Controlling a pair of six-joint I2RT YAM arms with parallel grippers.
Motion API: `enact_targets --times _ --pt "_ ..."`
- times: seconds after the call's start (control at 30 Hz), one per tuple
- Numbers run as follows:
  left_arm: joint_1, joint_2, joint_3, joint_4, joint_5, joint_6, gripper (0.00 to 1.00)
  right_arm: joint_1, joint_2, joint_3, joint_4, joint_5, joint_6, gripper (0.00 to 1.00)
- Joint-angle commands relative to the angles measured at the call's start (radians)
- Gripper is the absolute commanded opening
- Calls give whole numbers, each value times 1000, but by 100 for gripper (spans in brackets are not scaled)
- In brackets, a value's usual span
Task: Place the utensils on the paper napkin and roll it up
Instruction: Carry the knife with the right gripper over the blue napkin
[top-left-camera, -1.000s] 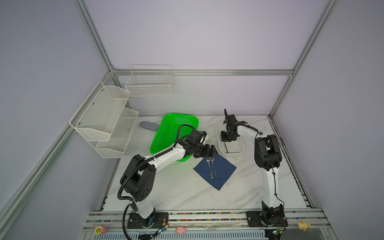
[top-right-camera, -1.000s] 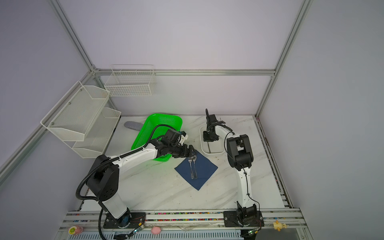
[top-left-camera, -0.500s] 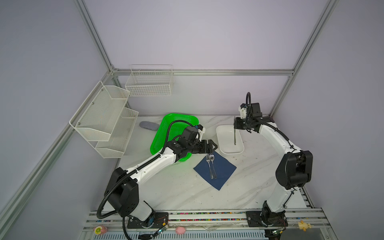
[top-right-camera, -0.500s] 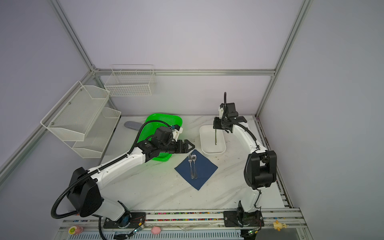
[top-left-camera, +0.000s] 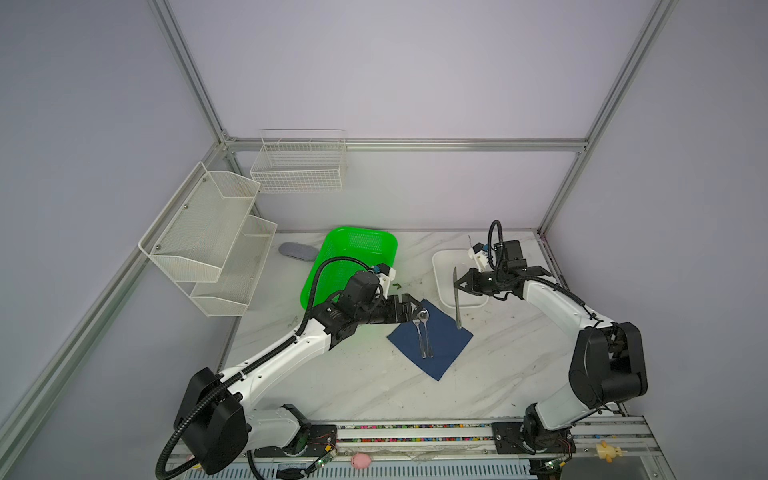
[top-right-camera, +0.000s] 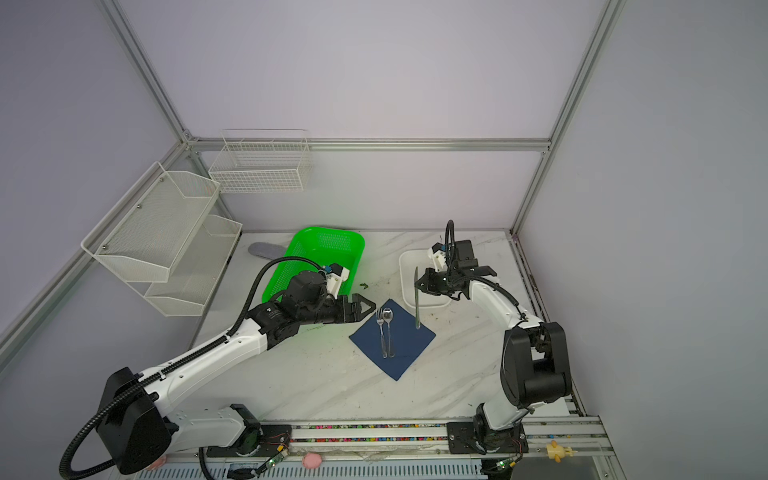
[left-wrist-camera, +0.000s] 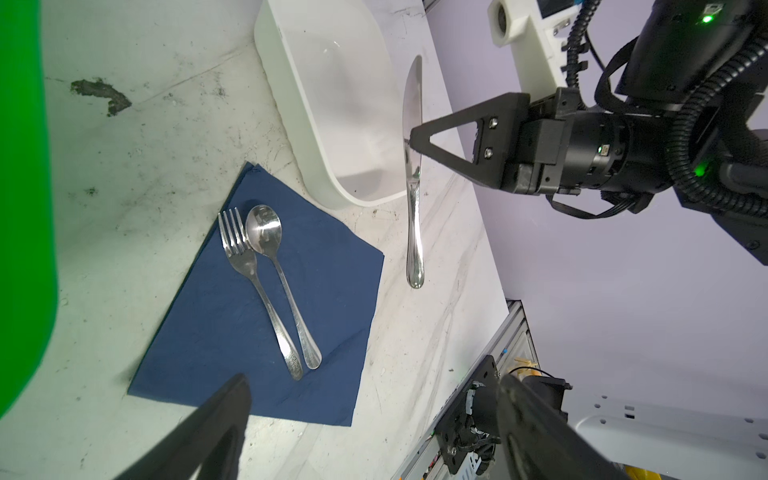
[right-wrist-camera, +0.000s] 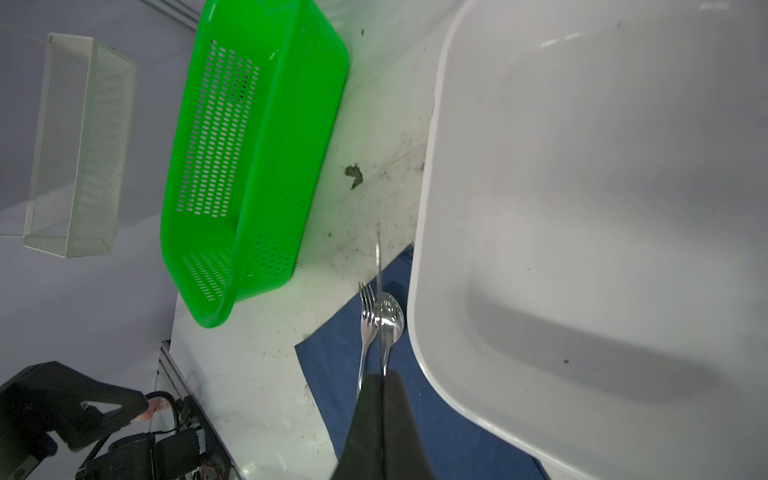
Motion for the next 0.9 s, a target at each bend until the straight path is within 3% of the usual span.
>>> enact_targets --times 0.0,0.27,0.57,0.87 --pt "-10 -36 -70 37 -14 -27 91 51 -40 -67 85 -63 49 0" --pt "-32 -32 -114 37 -4 -44 91 176 46 -134 191 -25 105 0" --pt "-47 -14 -106 38 -17 -48 91 183 150 -106 174 63 78 0" --pt "-50 -11 -109 34 -26 -48 91 183 213 -85 204 59 114 0"
